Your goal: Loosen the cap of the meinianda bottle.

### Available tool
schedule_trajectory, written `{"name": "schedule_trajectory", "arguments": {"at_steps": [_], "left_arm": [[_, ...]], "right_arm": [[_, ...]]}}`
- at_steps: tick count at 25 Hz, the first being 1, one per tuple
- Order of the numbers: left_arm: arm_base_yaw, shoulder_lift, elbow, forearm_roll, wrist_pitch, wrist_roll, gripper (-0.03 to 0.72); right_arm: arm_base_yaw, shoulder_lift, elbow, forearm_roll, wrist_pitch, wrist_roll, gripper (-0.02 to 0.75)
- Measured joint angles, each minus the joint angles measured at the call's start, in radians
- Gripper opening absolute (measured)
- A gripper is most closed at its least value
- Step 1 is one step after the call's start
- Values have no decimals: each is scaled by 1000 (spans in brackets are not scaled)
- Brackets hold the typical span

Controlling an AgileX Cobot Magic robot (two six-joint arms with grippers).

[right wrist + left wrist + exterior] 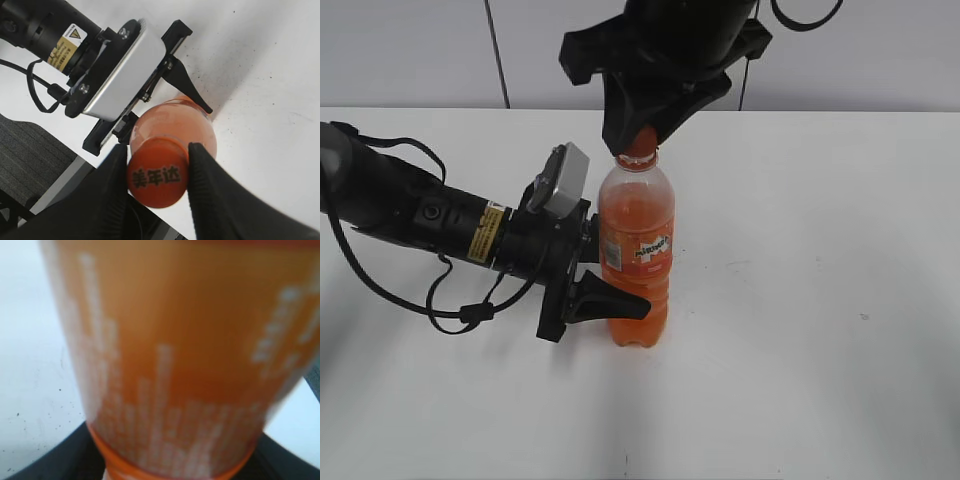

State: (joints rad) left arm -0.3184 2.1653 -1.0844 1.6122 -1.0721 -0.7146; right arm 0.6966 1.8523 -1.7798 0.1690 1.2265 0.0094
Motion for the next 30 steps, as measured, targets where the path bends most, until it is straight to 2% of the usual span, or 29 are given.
{"name": "schedule_trajectory", "arguments": {"at_steps": [4,7,15,17,20,25,28,30], "left_arm": [[0,0,0,1,0,0,404],[0,0,0,1,0,0,404],[0,0,0,1,-1,0,404],[0,0,0,1,0,0,404],[0,0,0,1,0,0,404],[0,0,0,2,-2,2,404],[0,0,0,4,-11,5,404],[0,-5,0,4,-22,6,404]], "right_arm": [[0,0,0,1,0,-63,272],[0,0,0,1,0,-251,272],[0,0,0,-1,6,-1116,272],[0,0,0,-2,7,-1281,272],[0,0,-1,-3,8,-1366,272],[0,-6,-3,17,14,-1380,272],[0,-14,-3,24,19,-1350,272],[0,-27,-3,25,22,-1242,272]]}}
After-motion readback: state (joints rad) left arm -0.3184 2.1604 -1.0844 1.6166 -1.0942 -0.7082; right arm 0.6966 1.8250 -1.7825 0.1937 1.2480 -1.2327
